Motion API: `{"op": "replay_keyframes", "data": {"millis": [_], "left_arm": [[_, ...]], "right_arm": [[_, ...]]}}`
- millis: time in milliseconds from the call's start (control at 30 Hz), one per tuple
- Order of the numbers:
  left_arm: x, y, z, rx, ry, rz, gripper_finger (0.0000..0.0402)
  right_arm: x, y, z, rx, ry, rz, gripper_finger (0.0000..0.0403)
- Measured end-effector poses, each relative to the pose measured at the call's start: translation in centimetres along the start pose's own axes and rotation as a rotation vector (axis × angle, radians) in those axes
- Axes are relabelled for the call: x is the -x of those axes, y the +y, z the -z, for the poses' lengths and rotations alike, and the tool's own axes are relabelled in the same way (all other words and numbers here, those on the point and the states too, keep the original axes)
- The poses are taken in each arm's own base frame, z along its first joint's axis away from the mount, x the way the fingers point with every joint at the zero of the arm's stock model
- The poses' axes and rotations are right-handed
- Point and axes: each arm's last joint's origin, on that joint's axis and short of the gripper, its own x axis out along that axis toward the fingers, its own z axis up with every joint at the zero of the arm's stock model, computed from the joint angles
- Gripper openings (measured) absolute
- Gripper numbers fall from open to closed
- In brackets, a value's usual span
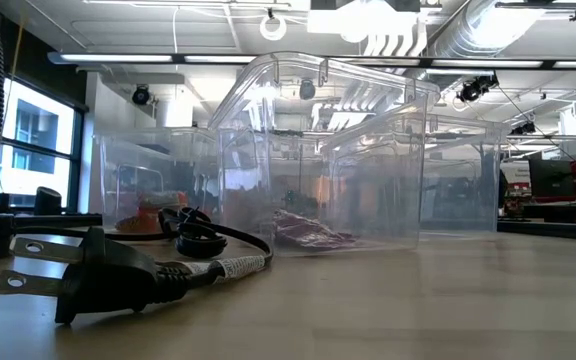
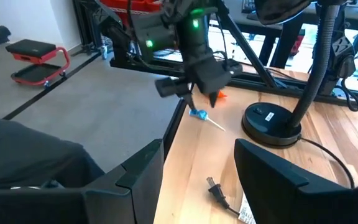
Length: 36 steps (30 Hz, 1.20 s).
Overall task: Sort candy
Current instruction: Put the blue candy into the right transparent bin
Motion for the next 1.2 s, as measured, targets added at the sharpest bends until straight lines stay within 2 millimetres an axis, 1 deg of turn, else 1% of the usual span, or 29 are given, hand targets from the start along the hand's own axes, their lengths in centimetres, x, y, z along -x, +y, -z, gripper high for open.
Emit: {"op": "replay_keyframes", "data": {"millis": [133, 233, 367, 467, 500, 567, 600, 733, 767, 833, 900, 1000, 1100, 1200], "left_arm": [[-1.4, 0.5, -0.5, 0.009, 0.032, -0.042, 0.0213], [-2.2, 0.2, -1.0, -0.004, 0.052, -0.002, 0.0213], [-3.0, 0.3, -1.5, -0.034, 0.11, 0.026, 0.0213], [-3.4, 0.4, -1.8, -0.027, 0.139, 0.021, 0.0202], [-3.5, 0.4, -1.8, -0.027, 0.146, 0.024, 0.0192], [-3.5, 0.3, -1.7, -0.027, 0.157, 0.026, 0.0161], [-3.6, 0.3, -1.7, -0.026, 0.164, 0.03, 0.0139], [-3.5, 0.4, -1.6, -0.025, 0.178, 0.02, 0.0029], [-3.4, 0.4, -1.6, -0.023, 0.179, 0.022, 0.0016], [-3.1, 0.5, -1.6, -0.025, 0.177, 0.027, 0.0014], [-2.5, 0.4, -1.9, -0.024, 0.163, 0.046, 0.0008], [-1.4, 0.2, -2.5, -0.048, 0.086, 0.064, 0.0004], [0.8, 0.0, -3.6, -0.062, -0.008, 0.13, 0.0002], [1.4, 0.1, -4.3, -0.094, -0.089, 0.104, 0.0002]], "right_arm": [[0.0, 0.0, 0.0, -0.014, 0.004, 0.001, 0.0193], [0.0, 0.0, 0.1, -0.011, 0.009, 0.001, 0.0193], [0.0, 0.0, 0.1, -0.012, 0.009, 0.002, 0.0193], [0.0, 0.0, 0.1, -0.021, 0.012, 0.002, 0.0193], [0.0, 0.0, 0.2, -0.028, 0.015, 0.002, 0.0193], [0.0, 0.0, 0.2, -0.03, 0.02, 0.001, 0.0193], [0.0, 0.0, 0.3, -0.028, 0.025, 0.0, 0.0193], [0.0, 0.0, 0.3, -0.025, 0.03, 0.0, 0.0193], [0.0, 0.0, 0.3, -0.025, 0.029, 0.0, 0.0193], [0.0, 0.0, 0.3, -0.027, 0.03, 0.0, 0.0193], [0.0, 0.0, 0.3, -0.026, 0.029, 0.0, 0.0193], [0.0, 0.0, 0.3, -0.025, 0.029, 0.0, 0.0193], [0.0, 0.0, 0.3, -0.026, 0.029, 0.0, 0.0193], [0.0, 0.0, 0.3, -0.025, 0.029, -0.001, 0.0193]]}}
